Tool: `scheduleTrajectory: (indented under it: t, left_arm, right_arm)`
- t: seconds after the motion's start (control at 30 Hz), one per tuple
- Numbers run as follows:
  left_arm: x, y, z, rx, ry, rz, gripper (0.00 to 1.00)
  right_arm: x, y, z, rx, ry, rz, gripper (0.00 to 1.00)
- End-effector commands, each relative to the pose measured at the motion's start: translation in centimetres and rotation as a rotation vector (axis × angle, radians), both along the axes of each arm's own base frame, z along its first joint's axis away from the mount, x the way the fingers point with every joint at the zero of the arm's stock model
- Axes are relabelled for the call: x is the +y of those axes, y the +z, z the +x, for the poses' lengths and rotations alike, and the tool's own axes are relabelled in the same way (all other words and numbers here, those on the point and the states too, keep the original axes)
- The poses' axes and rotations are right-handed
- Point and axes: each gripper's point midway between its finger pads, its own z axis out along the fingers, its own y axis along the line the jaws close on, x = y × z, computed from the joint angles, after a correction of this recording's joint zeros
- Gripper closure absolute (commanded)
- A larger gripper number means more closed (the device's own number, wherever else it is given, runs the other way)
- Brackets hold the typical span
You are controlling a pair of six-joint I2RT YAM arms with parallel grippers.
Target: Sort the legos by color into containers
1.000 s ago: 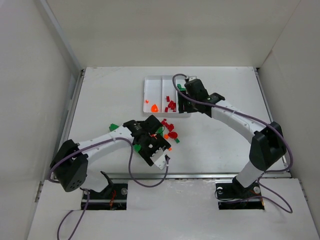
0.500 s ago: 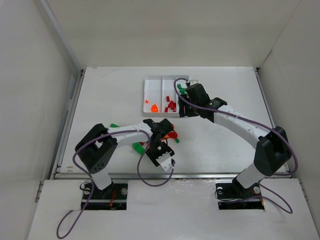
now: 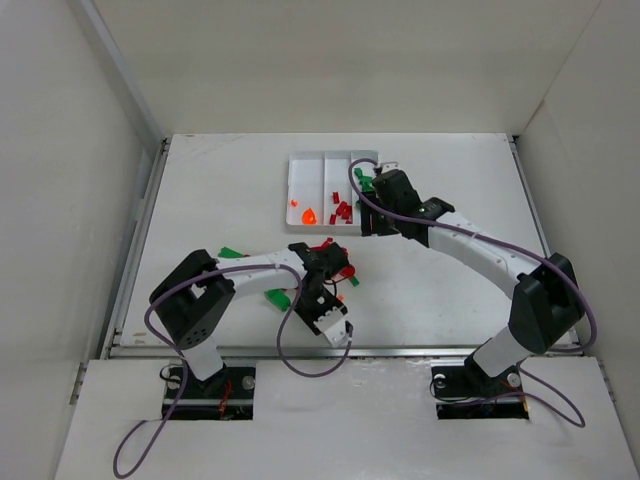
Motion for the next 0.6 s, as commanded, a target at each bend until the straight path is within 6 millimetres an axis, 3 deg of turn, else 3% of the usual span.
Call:
scheduleTrajectory:
  t: [0.0,0.2,0.23,0.3,0.33,0.5,0.57]
  left_arm:
    - [1.6,-0.9,-0.4,-0.016,0.002,0.051,0.61]
    - [0.7,-0.7,0.3,-0.025,0.047,0.036,0.75]
    - [0.8,-1.0,0.2,-0.02,0.047,0.043,0.79]
    - [0.5,-0.7,0.2,-0.015,0.057,0.034,0.97]
    - [0.3,-0.7,0.4,-0.018,0.065,0.028,1.0]
    - [-1.8,1.3,1.1,0.011,0.235,-0.01,1.0]
    - [-2.6,2.8,2.7,0.036,0.342,-0.054,1.0]
  right_arm:
    - [0.2,2.6,0.6,-0.088,-0.012,0.034,0.32]
    - [0.3,3.0,0.8,-0.095,-0.012,0.039,0.32]
    - [0.3,3.0,0.8,-0.095,-0.012,0.039,0.32]
    - [0.3,3.0,0.8,-0.095,-0.012,0.039,0.32]
    - [0.3,3.0,0.8,-0.095,-0.012,0.039,0.32]
    - [0.2,2.8,0.6,-0.086,-0.018,0.04,0.32]
    - [0.2,2.8,0.6,-0.083,-0.025,0.048,0.32]
